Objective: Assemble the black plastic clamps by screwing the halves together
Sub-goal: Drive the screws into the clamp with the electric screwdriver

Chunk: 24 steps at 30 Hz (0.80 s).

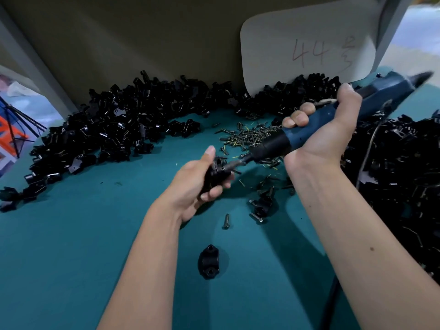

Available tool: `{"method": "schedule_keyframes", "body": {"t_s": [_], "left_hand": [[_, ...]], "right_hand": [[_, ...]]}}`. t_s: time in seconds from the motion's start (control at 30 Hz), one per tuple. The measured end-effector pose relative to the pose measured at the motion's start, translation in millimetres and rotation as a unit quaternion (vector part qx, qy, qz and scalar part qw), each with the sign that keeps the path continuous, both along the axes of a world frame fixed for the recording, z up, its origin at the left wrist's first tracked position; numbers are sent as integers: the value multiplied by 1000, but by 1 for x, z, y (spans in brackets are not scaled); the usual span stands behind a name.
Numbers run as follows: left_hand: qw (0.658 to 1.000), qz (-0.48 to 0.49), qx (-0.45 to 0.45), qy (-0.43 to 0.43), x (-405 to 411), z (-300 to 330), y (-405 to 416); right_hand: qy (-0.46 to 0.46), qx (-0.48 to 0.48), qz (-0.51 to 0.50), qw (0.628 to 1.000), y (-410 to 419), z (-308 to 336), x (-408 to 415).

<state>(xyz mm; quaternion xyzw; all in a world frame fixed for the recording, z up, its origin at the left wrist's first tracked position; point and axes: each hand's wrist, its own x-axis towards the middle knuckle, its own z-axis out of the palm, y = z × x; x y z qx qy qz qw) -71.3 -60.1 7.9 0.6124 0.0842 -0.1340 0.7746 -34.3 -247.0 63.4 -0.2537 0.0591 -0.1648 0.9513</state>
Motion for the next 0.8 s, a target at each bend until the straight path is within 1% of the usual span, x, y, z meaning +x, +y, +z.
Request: {"method": "schedule_keyframes", "body": {"t_s": [0.07, 0.13, 0.23, 0.33, 0.43, 0.5, 0.6, 0.73, 0.8], "left_hand": [[995, -74, 67, 5, -3, 2, -1], [990, -106, 97, 5, -4, 3, -3], [990, -88, 107, -16, -1, 1, -7], [989, -53, 119, -67, -1, -4, -11], [971, -33, 186, -144, -1, -5, -12], [941, -17, 276, -194, -1, -7, -10], [866, 45, 416, -275, 0, -10, -6], [786, 121, 490, -358, 1, -7, -5], [766, 151, 507, -365, 1, -6, -5]], "right_hand": [[-10, -16, 5, 1000, 0, 2, 0], [-23, -38, 17, 999, -1, 4, -1], [-21, -46, 21, 998, -3, 6, -2], [-7, -36, 30, 999, -4, 7, -1], [20, -22, 27, 999, -5, 7, 1], [44, -23, 8, 999, -4, 8, 2], [79, -21, -29, 996, 1, 8, 3], [106, -5, -80, 991, 9, 5, 3], [113, 15, -90, 989, 14, 6, 2]]}}
